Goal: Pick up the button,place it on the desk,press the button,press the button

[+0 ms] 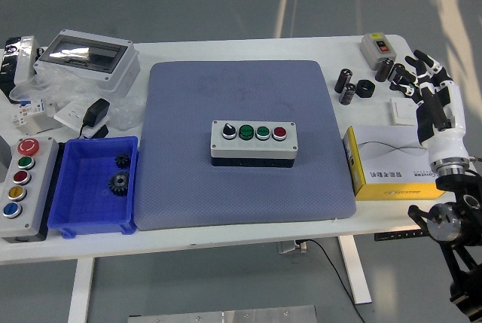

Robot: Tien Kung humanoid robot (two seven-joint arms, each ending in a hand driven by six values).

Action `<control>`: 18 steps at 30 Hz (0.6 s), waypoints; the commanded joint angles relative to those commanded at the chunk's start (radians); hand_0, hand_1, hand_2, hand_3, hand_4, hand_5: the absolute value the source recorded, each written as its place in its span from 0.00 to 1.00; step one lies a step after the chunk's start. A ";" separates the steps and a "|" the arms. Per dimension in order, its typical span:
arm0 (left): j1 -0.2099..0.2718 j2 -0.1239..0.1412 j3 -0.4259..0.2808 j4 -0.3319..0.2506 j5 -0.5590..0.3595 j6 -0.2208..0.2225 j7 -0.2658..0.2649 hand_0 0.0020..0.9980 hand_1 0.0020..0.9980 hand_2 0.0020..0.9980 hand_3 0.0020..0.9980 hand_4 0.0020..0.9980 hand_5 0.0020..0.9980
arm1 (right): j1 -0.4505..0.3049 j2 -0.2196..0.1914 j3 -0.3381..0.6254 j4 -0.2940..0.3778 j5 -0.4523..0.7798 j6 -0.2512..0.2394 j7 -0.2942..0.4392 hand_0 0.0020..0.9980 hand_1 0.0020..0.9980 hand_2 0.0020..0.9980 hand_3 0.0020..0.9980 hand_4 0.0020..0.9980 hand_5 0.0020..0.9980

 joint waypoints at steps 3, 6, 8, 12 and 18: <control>0.001 0.003 -0.007 0.000 0.015 -0.003 0.002 0.63 0.59 0.54 0.59 0.61 0.21 | 0.004 -0.004 -0.002 0.025 0.069 0.050 -0.022 0.91 0.87 0.87 0.86 0.92 1.00; 0.000 0.007 -0.012 0.000 0.027 -0.005 0.002 0.63 0.59 0.54 0.59 0.61 0.21 | 0.006 -0.011 0.001 0.041 0.099 0.062 -0.028 0.91 0.87 0.87 0.86 0.92 1.00; -0.001 0.010 -0.016 0.000 0.034 -0.006 0.001 0.63 0.59 0.54 0.59 0.61 0.21 | 0.004 -0.015 0.007 0.049 0.109 0.065 -0.030 0.91 0.86 0.86 0.86 0.93 1.00; -0.004 0.017 -0.021 0.000 0.044 -0.008 0.001 0.63 0.59 0.54 0.59 0.61 0.21 | 0.001 -0.020 0.020 0.057 0.114 0.064 -0.028 0.91 0.86 0.86 0.86 0.93 1.00; -0.009 0.024 -0.029 0.000 0.050 -0.008 0.000 0.63 0.59 0.54 0.59 0.61 0.22 | -0.001 -0.020 0.036 0.061 0.109 0.056 -0.026 0.97 0.90 0.89 0.89 0.95 1.00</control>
